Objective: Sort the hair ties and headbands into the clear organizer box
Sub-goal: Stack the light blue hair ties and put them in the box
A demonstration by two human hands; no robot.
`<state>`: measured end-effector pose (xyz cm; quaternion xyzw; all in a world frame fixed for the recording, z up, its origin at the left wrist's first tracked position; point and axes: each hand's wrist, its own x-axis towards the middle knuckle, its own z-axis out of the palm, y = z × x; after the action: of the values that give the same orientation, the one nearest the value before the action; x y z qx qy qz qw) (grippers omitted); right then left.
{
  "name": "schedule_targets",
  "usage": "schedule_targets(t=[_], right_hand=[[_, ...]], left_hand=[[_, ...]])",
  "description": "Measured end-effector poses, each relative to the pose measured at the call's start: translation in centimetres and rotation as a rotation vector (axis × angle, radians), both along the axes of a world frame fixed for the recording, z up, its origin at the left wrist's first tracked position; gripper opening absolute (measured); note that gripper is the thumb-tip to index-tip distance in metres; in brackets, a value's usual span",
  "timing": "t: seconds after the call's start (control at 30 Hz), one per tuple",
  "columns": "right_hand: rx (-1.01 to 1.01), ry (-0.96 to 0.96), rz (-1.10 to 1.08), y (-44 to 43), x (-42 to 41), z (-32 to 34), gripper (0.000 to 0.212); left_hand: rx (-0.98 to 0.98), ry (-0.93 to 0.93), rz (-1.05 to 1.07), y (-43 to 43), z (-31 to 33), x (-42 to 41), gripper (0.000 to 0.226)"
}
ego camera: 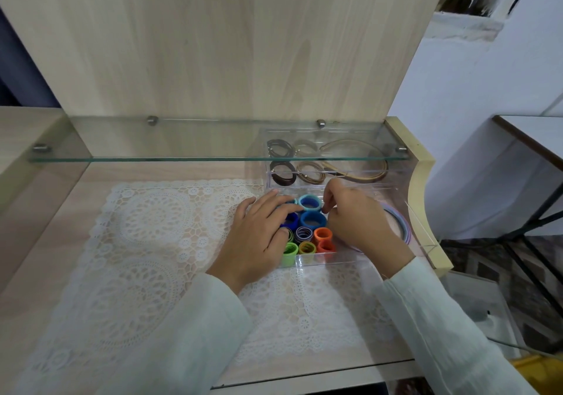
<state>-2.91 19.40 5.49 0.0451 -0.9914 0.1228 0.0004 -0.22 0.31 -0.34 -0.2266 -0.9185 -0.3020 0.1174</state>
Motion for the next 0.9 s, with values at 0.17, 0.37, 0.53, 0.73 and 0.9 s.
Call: schedule_targets(t=[0.17,0.37,0.53,0.73,0.9], right_hand=[[-0.019,0.005,0.007,-0.25,-0.14,-0.01,0.024],[0.025,0.020,0.012,0.07,0.10,-0.04,0.032],[0.022,0.017,0.042,-0.29,0.29,-0.10,0.038],[0.003,0.013,0.029,-0.22,0.38,0.16,0.040],[0.038,0.033,0.049,-0.59,0.47,0.03,0.039]], left_hand=[[-0.035,-0.023,-0.033,-0.01,-0.01,-0.04,0.059],[-0.028,-0.043,-0.056,-0.04,0.07,-0.06,0.059],[-0.007,-0.054,-0.052,0.04,0.13,0.04,0.060],[0.048,-0.008,-0.036,0.00,0.17,0.11,0.056],[0.087,0.055,0.001,0.04,0.30,0.25,0.051]])
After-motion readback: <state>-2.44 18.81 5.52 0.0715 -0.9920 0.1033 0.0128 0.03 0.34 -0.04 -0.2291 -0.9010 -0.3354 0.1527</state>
